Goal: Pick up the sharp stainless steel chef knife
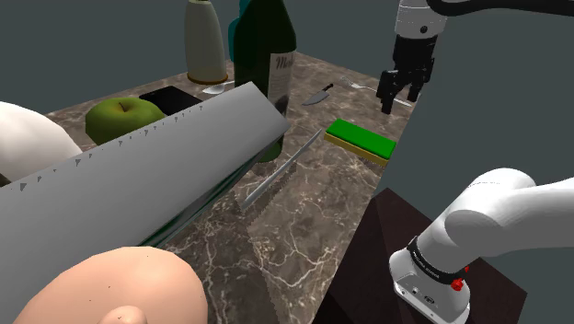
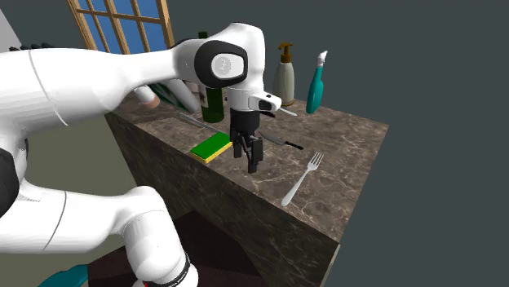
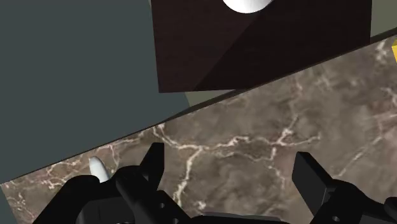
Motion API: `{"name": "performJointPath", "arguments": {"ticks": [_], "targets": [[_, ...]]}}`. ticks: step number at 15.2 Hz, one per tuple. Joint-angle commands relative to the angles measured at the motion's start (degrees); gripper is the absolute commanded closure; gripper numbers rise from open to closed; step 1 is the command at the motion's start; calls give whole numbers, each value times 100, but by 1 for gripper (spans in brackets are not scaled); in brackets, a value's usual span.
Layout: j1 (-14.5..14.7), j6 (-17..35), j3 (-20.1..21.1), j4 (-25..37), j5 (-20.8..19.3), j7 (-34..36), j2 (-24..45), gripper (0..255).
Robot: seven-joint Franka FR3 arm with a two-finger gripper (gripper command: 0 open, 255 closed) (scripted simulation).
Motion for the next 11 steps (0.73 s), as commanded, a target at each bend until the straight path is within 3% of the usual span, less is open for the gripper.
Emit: {"name": "performJointPath", "arguments": {"ticks": [1,11], "targets": [[0,0,0,0,0,0,0,0],[-464,1697,457,654,982,2323,1243,0]]}}
